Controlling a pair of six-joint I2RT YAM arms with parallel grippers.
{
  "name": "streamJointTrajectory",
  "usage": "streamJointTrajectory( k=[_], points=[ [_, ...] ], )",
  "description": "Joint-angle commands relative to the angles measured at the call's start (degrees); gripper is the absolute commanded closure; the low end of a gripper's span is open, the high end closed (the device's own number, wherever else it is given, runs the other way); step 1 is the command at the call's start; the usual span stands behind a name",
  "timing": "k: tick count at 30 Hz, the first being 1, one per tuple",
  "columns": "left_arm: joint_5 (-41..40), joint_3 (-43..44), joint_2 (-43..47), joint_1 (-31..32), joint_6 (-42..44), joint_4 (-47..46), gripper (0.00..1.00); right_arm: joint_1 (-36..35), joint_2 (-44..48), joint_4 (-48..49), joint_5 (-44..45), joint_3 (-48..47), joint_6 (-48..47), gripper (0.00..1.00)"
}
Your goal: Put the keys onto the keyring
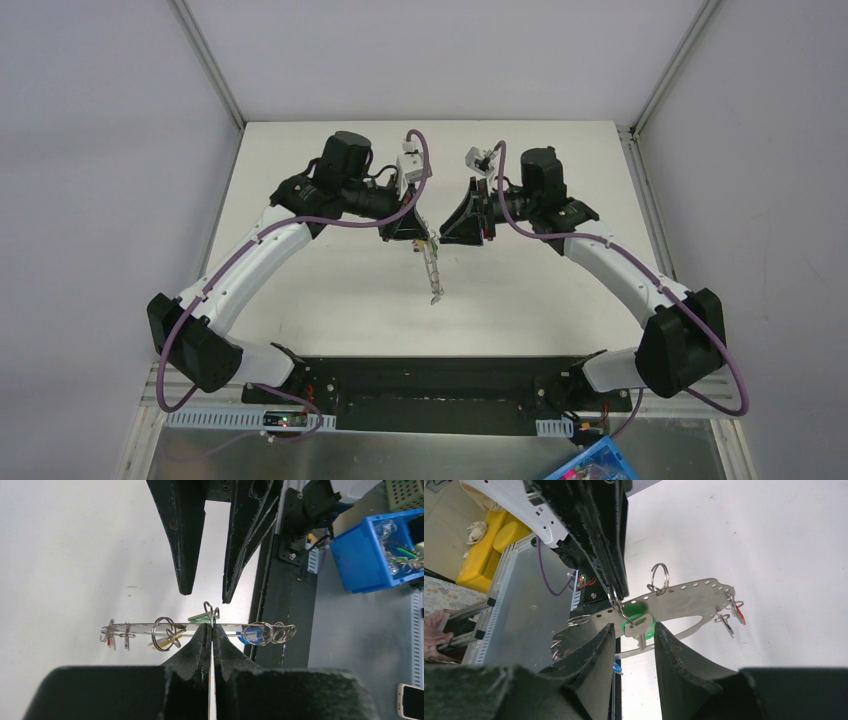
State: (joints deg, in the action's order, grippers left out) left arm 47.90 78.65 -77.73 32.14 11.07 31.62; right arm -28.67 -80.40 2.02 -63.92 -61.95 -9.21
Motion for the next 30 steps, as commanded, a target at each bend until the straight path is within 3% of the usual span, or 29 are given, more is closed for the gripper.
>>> streamJointTrajectory(
  k=[1, 11, 30],
  points=[
    [8.1, -1.0, 0.7, -0.6, -3.4, -6.8, 1.00, 0.3, 3.9, -2.5, -3.4, -1.0, -5.7, 0.63],
    [10.8, -2.7, 0.7, -0.6, -6.9, -10.2, 1.00, 0.1, 5.0, -4.3, -4.1, -1.1, -7.8, 0.63],
    [10.6, -2.7, -0.5, -0.6, -8.2, -11.0, 1.00, -1.3, 5.2, -4.1, -5.3, -2.2, -6.6, 0.74]
  ],
)
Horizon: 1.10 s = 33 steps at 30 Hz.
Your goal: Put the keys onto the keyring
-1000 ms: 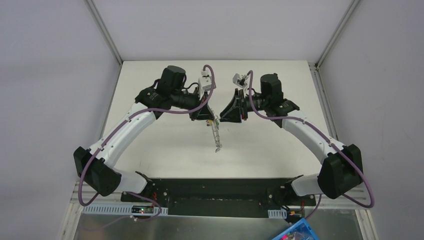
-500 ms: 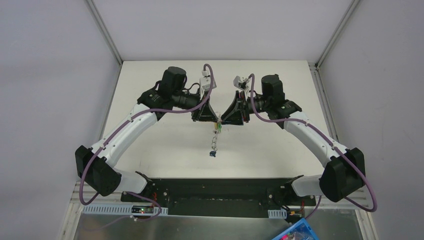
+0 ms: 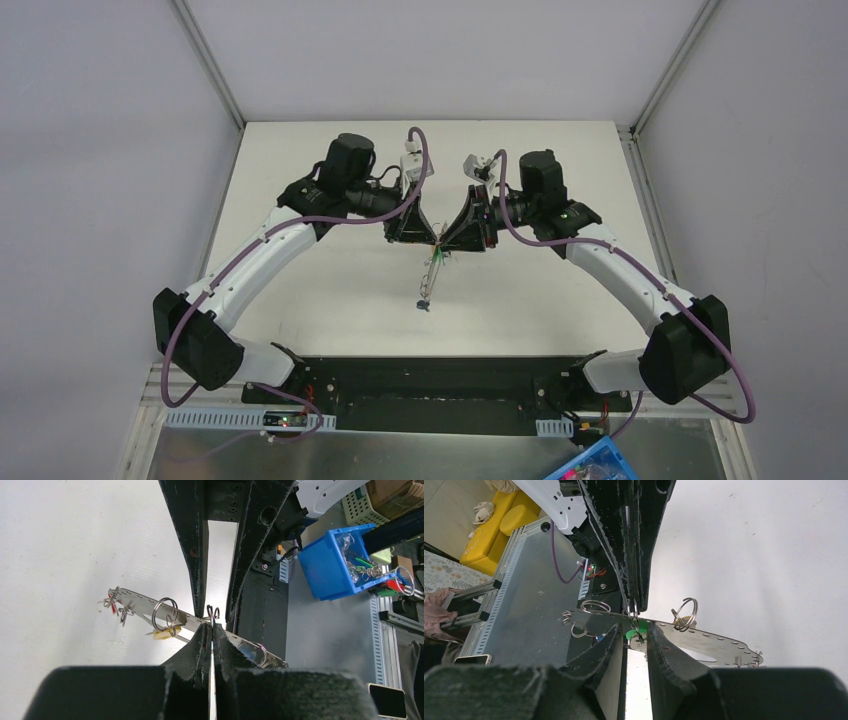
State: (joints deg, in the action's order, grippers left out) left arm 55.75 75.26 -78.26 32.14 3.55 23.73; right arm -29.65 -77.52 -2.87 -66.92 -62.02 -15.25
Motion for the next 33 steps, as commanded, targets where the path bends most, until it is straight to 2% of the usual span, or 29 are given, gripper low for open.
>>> streamJointTrajectory(
  k=[1, 4, 12, 20, 24, 29, 33],
  points=[
    [2.7, 0.7, 0.0, -0.5, -0.8, -3.0, 1.00, -0.4, 2.3, 0.7, -2.3, -2.2, -0.5, 0.74],
    [2.7, 0.7, -0.1, -0.5, -0.8, -2.9, 1.00, -0.4, 2.3, 0.8, -2.3, -2.3, -0.4, 0.78],
    [2.5, 0.7, -0.1, -0.5, -1.4, -3.5, 1.00, -0.5, 2.2, 1.1, -2.4, -2.3, 0.0, 0.99],
    [2.2, -0.8, 0.2, -0.6, -0.9, -4.7, 1.00, -0.1, 2.7, 0.6, -1.3, -2.9, 0.6, 1.00],
    [1.7, -1.3, 0.6, -0.5, 0.3, -5.1, 1.00, 0.0, 2.4, -3.9, 1.0, -4.5, -2.2, 1.00],
    [1.3, -1.3, 1.4, -0.5, 3.1, -4.8, 0.81, -0.8, 1.3, -10.6, 3.4, -6.4, -6.8, 1.00],
    [0.1, -0.8, 2.2, -0.5, 8.6, -3.1, 0.65, -2.0, -0.1, -15.2, 4.7, -7.6, -9.7, 1.00]
  ],
)
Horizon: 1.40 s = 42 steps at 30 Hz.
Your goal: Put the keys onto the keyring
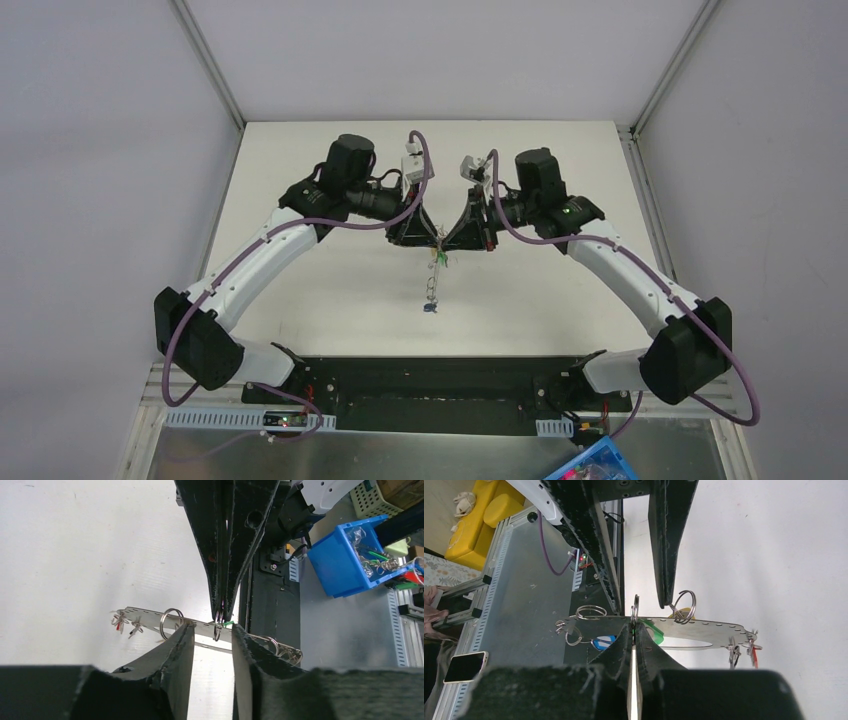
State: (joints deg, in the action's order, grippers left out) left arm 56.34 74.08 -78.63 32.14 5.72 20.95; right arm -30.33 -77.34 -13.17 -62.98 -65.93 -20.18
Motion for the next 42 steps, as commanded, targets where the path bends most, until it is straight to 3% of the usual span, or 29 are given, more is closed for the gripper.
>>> streamJointTrajectory(
  k=[1, 10, 20, 26, 31, 36, 42],
  points=[
    [-0.6, 0.7, 2.6, -0.5, 7.9, 0.5, 0.63, -1.7, -0.7, -6.0, 1.2, -4.1, -5.5, 1.00],
    [0.7, 2.0, 1.1, 0.8, 14.7, 3.6, 0.55, -3.4, -1.7, -9.7, 2.8, -6.1, -7.3, 1.00],
    [0.9, 2.4, -0.4, 2.1, 14.6, 3.5, 0.64, -3.4, -1.9, -8.4, 2.9, -5.4, -6.4, 1.00],
    [1.0, 2.4, -0.6, 2.3, 14.6, 4.0, 0.76, -3.5, -1.8, -7.7, 3.3, -5.2, -5.8, 1.00],
    [2.1, 2.7, -0.8, 2.3, 13.8, 3.9, 1.00, -3.4, -1.8, -6.8, 4.1, -4.8, -4.9, 1.00],
    [2.4, 1.6, -0.1, 1.9, 6.1, -1.3, 1.00, -2.9, 0.5, -3.1, 5.8, -2.4, -2.5, 0.97],
    [4.6, -3.8, 2.4, 0.5, -9.3, -18.3, 1.00, -0.3, 4.8, 3.9, 3.2, 2.0, 3.3, 0.84]
  ],
)
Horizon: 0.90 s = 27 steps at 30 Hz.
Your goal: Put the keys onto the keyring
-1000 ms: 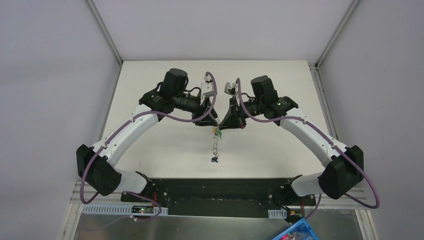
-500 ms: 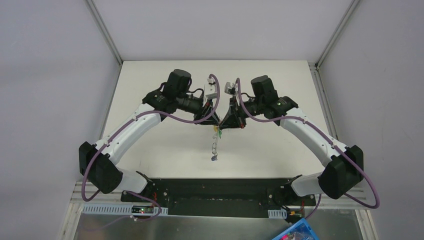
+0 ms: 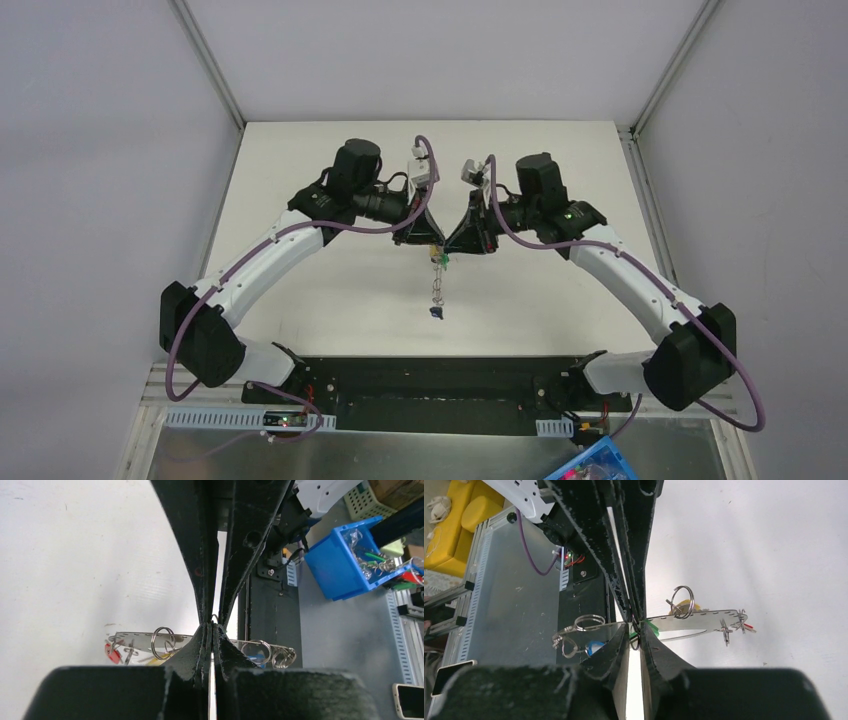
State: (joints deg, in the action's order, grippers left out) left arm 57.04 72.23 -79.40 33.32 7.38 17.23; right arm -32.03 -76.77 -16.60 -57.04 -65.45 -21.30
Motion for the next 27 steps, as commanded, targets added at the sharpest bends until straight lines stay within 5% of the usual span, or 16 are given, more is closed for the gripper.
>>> streamJointTrajectory(
  k=[1, 11, 27],
  points=[
    [4.4, -2.6, 3.4, -0.8, -13.0, -16.5, 1.00, 1.9, 4.7, 8.2, -3.1, 2.1, 5.0, 0.83],
    [5.0, -8.8, 3.6, -1.7, -28.3, -37.2, 1.00, 4.6, 6.9, 14.5, -7.1, 5.9, 9.4, 0.81],
    [4.4, -11.6, 3.6, -1.8, -28.9, -39.7, 1.00, 5.4, 6.8, 20.0, -8.9, 6.9, 13.2, 1.00]
  ],
)
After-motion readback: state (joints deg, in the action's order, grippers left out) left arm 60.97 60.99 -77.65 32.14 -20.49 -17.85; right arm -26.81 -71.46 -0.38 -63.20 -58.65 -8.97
